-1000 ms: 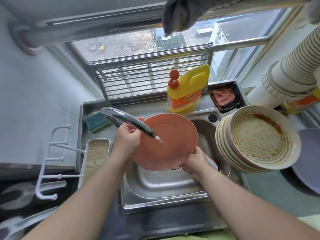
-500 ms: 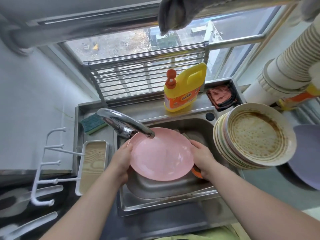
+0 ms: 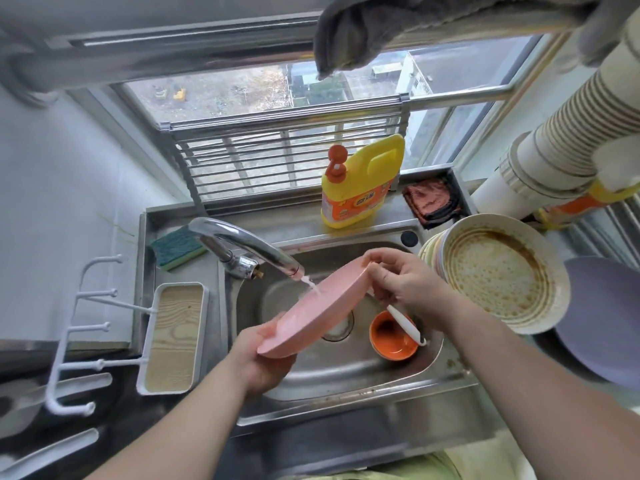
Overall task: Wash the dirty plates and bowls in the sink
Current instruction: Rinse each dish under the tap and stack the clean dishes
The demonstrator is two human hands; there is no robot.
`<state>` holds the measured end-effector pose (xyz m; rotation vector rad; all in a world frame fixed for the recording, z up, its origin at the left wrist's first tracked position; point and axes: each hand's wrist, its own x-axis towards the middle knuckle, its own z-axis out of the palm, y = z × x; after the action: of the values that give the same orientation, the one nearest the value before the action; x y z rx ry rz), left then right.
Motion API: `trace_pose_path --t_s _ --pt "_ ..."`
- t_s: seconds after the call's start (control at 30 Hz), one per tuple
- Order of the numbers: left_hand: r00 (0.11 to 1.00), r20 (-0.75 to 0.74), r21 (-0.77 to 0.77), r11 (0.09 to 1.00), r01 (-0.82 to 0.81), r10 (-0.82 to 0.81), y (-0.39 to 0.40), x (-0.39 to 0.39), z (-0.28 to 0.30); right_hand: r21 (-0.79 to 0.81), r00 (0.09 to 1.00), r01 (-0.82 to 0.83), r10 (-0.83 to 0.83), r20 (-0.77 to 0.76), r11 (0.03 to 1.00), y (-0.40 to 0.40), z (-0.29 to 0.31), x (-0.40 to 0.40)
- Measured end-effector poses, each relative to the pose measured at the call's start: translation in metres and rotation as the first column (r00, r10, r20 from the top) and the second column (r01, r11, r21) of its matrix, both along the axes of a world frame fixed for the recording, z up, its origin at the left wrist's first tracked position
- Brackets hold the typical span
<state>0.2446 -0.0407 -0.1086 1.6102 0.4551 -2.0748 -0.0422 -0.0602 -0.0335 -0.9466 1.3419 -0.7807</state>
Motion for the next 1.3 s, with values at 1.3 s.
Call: trace_pose_path --t_s 1.3 --pt "0.957 0.202 -0.568 0.772 0.287 -0.207 -0.057 -0.034 0.023 0.797 0.789 0.427 -0.607 -0.096 0.428 0.056 -0.091 0.022"
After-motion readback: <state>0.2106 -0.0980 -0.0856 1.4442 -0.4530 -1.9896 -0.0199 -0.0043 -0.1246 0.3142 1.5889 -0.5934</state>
